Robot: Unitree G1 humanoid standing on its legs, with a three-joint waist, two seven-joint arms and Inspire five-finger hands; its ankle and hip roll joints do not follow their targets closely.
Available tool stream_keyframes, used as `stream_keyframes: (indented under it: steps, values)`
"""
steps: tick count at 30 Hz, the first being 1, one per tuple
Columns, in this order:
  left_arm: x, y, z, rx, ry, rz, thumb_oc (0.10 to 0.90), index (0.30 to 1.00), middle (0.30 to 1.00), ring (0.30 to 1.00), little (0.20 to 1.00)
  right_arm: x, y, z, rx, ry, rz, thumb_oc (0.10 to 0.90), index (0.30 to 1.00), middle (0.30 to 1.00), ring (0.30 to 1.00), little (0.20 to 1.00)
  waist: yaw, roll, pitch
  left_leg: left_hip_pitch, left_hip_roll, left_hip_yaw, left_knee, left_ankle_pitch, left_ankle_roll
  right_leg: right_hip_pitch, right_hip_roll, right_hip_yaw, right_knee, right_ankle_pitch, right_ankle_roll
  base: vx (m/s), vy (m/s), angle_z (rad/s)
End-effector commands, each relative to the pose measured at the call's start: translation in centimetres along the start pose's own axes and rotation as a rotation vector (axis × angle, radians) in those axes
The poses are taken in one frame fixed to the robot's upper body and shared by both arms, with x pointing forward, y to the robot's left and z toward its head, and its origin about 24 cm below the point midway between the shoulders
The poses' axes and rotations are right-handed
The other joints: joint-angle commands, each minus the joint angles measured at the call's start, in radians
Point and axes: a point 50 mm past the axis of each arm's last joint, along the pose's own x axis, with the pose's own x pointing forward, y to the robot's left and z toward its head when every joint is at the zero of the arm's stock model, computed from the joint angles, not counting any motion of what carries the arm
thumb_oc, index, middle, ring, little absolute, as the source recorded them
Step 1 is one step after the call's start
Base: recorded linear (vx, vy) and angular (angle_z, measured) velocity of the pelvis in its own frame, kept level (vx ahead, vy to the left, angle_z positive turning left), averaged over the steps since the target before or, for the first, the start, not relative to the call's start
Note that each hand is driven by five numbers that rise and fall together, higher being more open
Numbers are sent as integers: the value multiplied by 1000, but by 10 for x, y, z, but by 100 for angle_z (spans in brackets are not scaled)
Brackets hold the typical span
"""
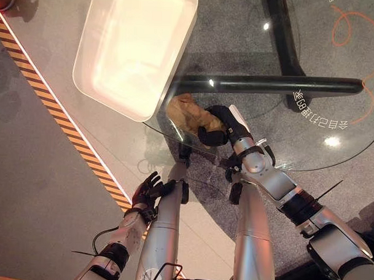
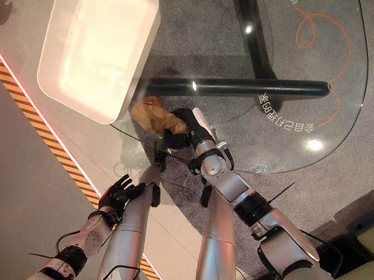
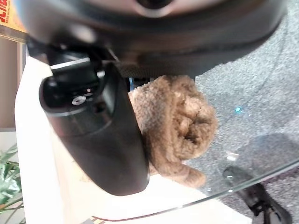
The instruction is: Wipe the table with a cloth and put it in the basket.
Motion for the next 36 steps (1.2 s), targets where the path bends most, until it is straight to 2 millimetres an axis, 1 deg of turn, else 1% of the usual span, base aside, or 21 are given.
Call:
stream_keyframes:
  steps: [1, 2, 7, 9, 10, 12, 13, 14, 17, 18, 21, 24, 25, 28, 30, 31, 33, 34, 35, 36]
  values:
    - [-17, 13, -40, 15, 110, 24, 800, 900, 900, 900, 900, -7, -9, 42, 139, -237, -36, 100, 300, 300, 300, 200, -21, 23, -15, 14, -45, 85, 163, -210, 32, 31, 27, -60, -203, 128, 42, -44, -33, 3]
    - [-18, 15, -40, 20, 103, 16, 800, 900, 900, 900, 900, -10, -14, 38, 154, -230, -59, 100, 300, 300, 300, 200, -25, 18, -15, 32, -45, 86, 157, -210, 32, 49, 28, -61, -209, 129, 43, -36, -14, 3]
    - [-22, 22, -39, 37, 77, -3, 800, 900, 900, 900, 900, -18, -25, 24, 168, -214, -105, 100, 300, 300, 300, 200, -32, 8, -15, 78, -45, 86, 141, -210, 35, 100, 32, -65, -217, 121, 42, -44, -13, 0]
    - [-24, 28, -34, 23, 44, -12, 800, 900, 900, 900, 900, -26, -34, 12, 194, -200, -144, 100, 300, 300, 300, 200, -37, 1, -15, 114, -43, 84, 130, -212, 36, 138, 35, -67, -219, 112, 42, -97, -35, 1]
    - [-21, 26, -26, 13, 14, -20, 800, 900, 900, 900, 900, -26, -40, 15, 200, -215, -161, 100, 300, 300, 300, 200, -42, -3, -15, 92, -46, 90, 118, -179, 43, 118, 32, -73, -233, 140, 34, -123, -31, 2]
    - [-23, 32, -24, 12, 9, -8, 800, 900, 900, 900, 900, -32, -44, 5, 220, -202, -178, 100, 300, 300, 300, 200, -47, -7, -15, 118, -44, 86, 113, -181, 43, 145, 30, -75, -237, 136, 35, -74, -26, 1]
    - [-24, 33, -25, 13, 9, -7, 800, 900, 900, 900, 900, -33, -44, 3, 224, -202, -181, 100, 300, 300, 300, 200, -47, -7, -15, 121, -44, 85, 111, -181, 43, 148, 30, -75, -237, 136, 35, -47, -36, -2]
    - [-26, 38, -26, 13, 8, -7, 800, 900, 900, 900, 900, -38, -45, -2, 241, -197, -192, 100, 300, 300, 300, 200, -47, -11, -15, 145, -44, 81, 101, -180, 43, 172, 32, -75, -245, 136, 36, -43, -35, -2]
    - [-32, 44, -27, -17, 4, -40, 800, 900, 900, 900, 900, -45, -49, -7, 269, -205, -219, 100, 300, 300, 300, 200, -49, -14, -15, 189, -44, 82, 75, -176, 44, 214, 37, -78, -260, 132, 38, -47, -24, -1]
    - [-32, 44, -27, -17, 4, -40, 800, 900, 900, 900, 900, -45, -49, -7, 269, -205, -219, 100, 300, 300, 300, 200, -49, -14, -15, 189, -44, 82, 75, -176, 44, 215, 37, -78, -261, 132, 38, -41, -10, -1]
    - [-36, 40, -26, -52, -7, -127, 800, 900, 900, 900, 900, -52, -53, -11, 297, -221, -259, 100, 300, 300, 300, 200, -51, -17, -15, 223, -40, 86, 66, -180, 46, 249, 40, -77, -265, 124, 37, -23, -11, 0]
    - [-39, 33, -20, -82, -32, -208, 800, 900, 900, 900, 900, -57, -54, -12, 344, -237, -282, 100, 300, 300, 300, 200, -49, -20, -15, 252, -37, 87, 56, -183, 49, 277, 41, -79, -267, 117, 36, -29, -54, 0]
    - [-41, 27, -13, -109, -55, -254, 800, 900, 900, 900, 900, -61, -54, -12, 368, -251, -295, 100, 300, 300, 300, 200, -47, -22, -15, 272, -37, 87, 47, -183, 52, 297, 43, -81, -272, 115, 37, -23, -46, 1]
    - [-44, 22, -4, -134, -92, -293, 800, 900, 900, 900, 900, -66, -53, -9, 386, -272, -303, 100, 300, 300, 300, 200, -46, -24, -15, 293, -39, 87, 36, -183, 54, 321, 46, -82, -281, 114, 38, -16, -26, 0]
    - [-50, 17, 4, -195, -127, -342, 800, 900, 900, 900, 900, -72, -56, -8, 400, -294, -313, 100, 300, 300, 300, 200, -44, -27, -15, 319, -40, 89, 22, -182, 57, 350, 48, -83, -293, 112, 40, -27, -35, -3]
    - [-50, 16, 4, -200, -128, -346, 800, 900, 900, 900, 900, -72, -56, -8, 402, -294, -313, 100, 300, 300, 300, 200, -43, -28, -15, 321, -40, 88, 22, -182, 57, 352, 48, -83, -293, 112, 40, 0, 0, 0]
    - [-56, 10, 7, -278, -133, -437, 800, 900, 900, 900, 900, -79, -57, -11, 419, -307, -333, 100, 300, 300, 300, 200, -40, -29, -15, 339, -39, 88, 16, -185, 60, 368, 48, -82, -294, 110, 42, 0, 0, 0]
    - [-57, 9, 7, -283, -130, -449, 800, 900, 900, 900, 900, -79, -58, -11, 422, -306, -333, 100, 300, 300, 300, 200, -40, -30, -15, 343, -39, 88, 14, -185, 60, 372, 49, -83, -295, 110, 43, -25, -30, 1]
    - [-63, 3, 8, -311, -119, -553, 800, 900, 900, 900, 900, -84, -60, -13, 434, -312, -351, 100, 300, 300, 300, 200, -38, -31, -15, 357, -39, 92, 2, -184, 63, 385, 52, -84, -302, 110, 44, -36, -25, 1]
    - [-67, -3, 9, -327, -110, -620, 800, 900, 900, 900, 900, -86, -61, -14, 439, -316, -359, 100, 300, 300, 300, 200, -38, -34, -15, 367, -37, 96, -7, -182, 64, 396, 53, -86, -309, 111, 45, -48, -25, 0]
